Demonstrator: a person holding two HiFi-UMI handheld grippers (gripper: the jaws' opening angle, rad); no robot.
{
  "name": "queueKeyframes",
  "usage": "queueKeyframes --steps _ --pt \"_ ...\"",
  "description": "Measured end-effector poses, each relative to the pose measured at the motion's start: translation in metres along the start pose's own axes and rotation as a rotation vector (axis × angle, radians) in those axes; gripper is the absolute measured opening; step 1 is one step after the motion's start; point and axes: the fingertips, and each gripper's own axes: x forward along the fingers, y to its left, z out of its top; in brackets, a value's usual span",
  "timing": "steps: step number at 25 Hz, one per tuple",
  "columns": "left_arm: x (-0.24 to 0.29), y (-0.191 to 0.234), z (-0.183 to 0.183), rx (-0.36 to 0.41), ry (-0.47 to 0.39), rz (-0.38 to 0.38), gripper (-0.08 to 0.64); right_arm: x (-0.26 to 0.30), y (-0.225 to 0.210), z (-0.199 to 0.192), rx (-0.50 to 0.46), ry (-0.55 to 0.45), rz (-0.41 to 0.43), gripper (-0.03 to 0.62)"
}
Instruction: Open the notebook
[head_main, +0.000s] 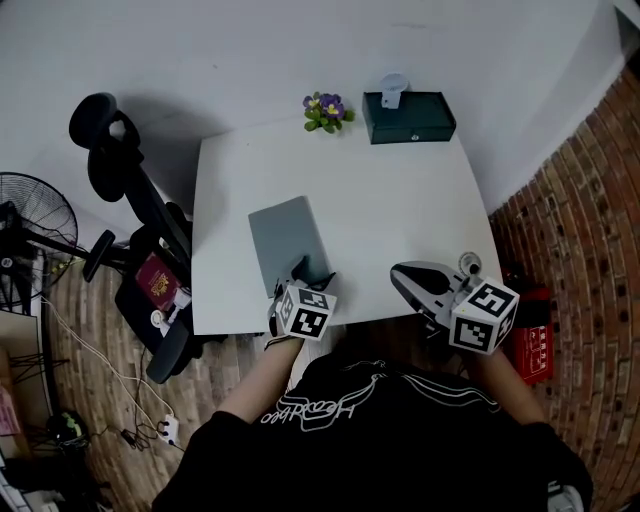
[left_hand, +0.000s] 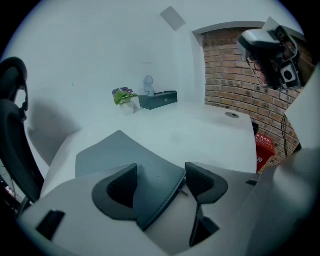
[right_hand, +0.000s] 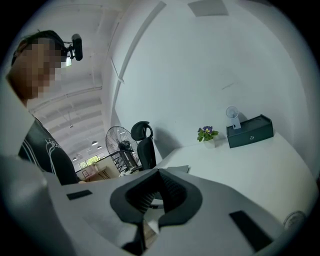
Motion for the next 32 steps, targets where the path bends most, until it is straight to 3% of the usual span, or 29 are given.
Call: queueKeyframes --steps 11,32 --pt "-0.008 0.005 0.005 -0.063 -0.039 -0.032 0.308 0.005 0.011 0.004 -0.037 0.006 -0.009 0.002" --pt "-0.042 0.006 0.029 -0.067 -0.053 -0.148 0.052 0.007 0.048 0.029 -0.027 -0.07 -0.04 0.002"
